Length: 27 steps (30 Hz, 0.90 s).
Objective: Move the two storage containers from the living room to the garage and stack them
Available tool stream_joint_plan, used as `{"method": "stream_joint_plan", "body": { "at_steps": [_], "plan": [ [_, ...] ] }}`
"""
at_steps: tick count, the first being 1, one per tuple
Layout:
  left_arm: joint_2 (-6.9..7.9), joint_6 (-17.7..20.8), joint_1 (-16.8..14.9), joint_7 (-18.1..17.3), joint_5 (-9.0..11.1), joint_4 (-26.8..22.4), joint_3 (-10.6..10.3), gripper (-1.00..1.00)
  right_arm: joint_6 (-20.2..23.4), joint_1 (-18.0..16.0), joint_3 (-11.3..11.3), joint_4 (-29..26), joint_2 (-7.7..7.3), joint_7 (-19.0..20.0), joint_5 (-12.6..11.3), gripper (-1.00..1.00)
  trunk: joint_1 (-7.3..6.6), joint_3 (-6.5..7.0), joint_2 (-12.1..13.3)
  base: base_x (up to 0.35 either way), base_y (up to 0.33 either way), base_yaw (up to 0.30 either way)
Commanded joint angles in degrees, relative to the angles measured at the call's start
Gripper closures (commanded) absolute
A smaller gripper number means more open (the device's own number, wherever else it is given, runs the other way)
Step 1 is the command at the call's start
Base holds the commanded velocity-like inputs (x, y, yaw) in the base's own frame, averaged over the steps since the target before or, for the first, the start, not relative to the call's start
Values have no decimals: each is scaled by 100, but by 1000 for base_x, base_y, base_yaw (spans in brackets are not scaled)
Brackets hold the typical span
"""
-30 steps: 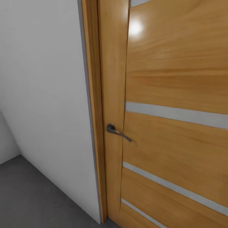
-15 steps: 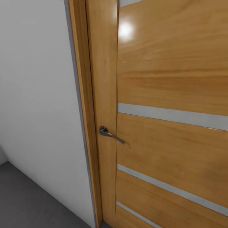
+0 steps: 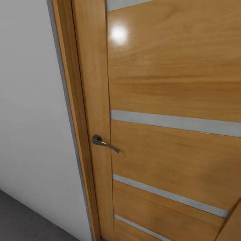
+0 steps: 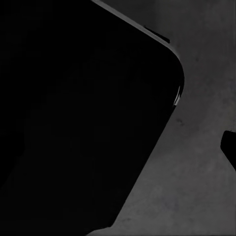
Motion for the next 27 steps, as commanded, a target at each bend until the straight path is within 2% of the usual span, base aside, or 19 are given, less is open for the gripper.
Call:
{"method": "stream_joint_plan", "body": {
  "at_steps": [1, 27],
  "plan": [
    [1, -8, -1, -6, 19, -1, 4, -100, -17, -2, 34, 3, 1, -1, -35, -100, 0, -1, -3, 0, 0, -216],
    [1, -8, -1, -7, 19, -1, 4, -100, -17, -2, 34, 3, -1, -1, 0, -100, 0, 52, -3, 0, 0, -235]
  ]
}}
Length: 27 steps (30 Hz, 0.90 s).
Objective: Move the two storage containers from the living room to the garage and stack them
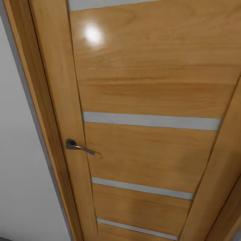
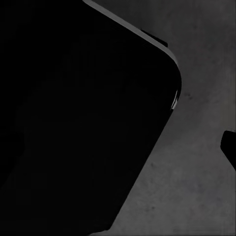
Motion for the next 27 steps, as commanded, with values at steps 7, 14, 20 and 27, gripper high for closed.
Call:
{"method": "stream_joint_plan", "body": {
  "at_steps": [7, 14, 20, 27],
  "plan": [
    [1, -8, -1, -7, 19, -1, 4, -100, -21, -2, 31, 3, 2, -1, -32, -100, 0, -5, -3, 0, 0, -255],
    [1, -8, -1, -5, 19, -1, 4, -100, -25, -2, 40, 3, 2, 4, -27, -100, 0, -21, -3, 0, 0, -256],
    [1, -8, -1, -6, 19, -1, 4, -100, -68, -2, 40, 3, -3, 16, -24, -100, 0, -46, -3, 0, 0, -256],
    [1, -8, -1, -5, 19, -1, 4, -100, -78, -2, 40, 3, -6, 12, -30, -100, 0, -76, -3, 0, 0, -256]
  ]
}}
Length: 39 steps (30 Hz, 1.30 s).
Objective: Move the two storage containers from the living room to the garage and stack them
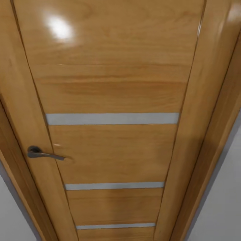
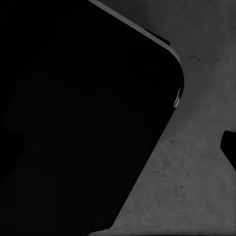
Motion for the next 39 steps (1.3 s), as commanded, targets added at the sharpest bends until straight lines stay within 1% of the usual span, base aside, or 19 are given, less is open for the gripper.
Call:
{"method": "stream_joint_plan", "body": {
  "at_steps": [1, 5, 11, 33, 39],
  "plan": [
    [1, -8, -1, -6, 19, -1, 4, -100, -17, -2, 31, 3, 1, -2, -32, -100, 0, -9, -3, 0, 0, -256],
    [1, -8, -1, -6, 19, -1, 4, -100, -18, -2, 31, 3, 1, -4, -33, -100, 0, -24, -3, 0, 0, -219],
    [1, -8, -1, -7, 19, -1, 4, -100, -17, -2, 31, 3, 27, -28, -37, -100, 0, -28, -3, 0, 0, -33],
    [1, -8, -1, -2, 19, -1, 4, -100, -18, -2, 31, 3, 9, -47, -34, -100, 0, -70, -3, 0, 0, 241],
    [1, -8, -1, -1, 19, -1, 4, -100, -18, -2, 31, 3, 6, -47, -34, -100, 0, -76, -3, 0, 0, 98]
  ]
}}
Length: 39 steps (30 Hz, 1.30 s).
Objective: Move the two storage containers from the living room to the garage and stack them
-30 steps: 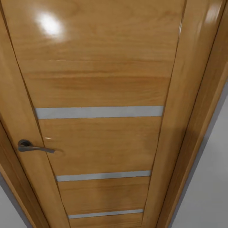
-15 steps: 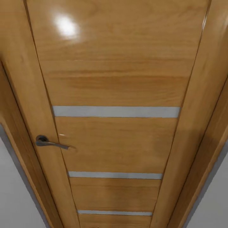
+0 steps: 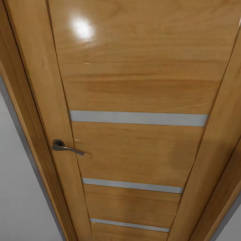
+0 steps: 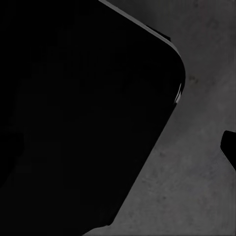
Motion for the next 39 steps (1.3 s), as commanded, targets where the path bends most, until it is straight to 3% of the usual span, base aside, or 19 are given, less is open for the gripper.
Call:
{"method": "stream_joint_plan", "body": {
  "at_steps": [1, 39],
  "plan": [
    [0, -8, -1, -7, 19, -2, 4, -100, -19, -2, 33, 5, 3, -4, -32, -100, 0, -5, -3, 0, 0, 15],
    [0, -8, -1, -9, 19, -2, 4, -100, -11, -2, 33, 5, 32, -2, -62, -100, 0, -5, -3, 0, 0, 0]
  ]
}}
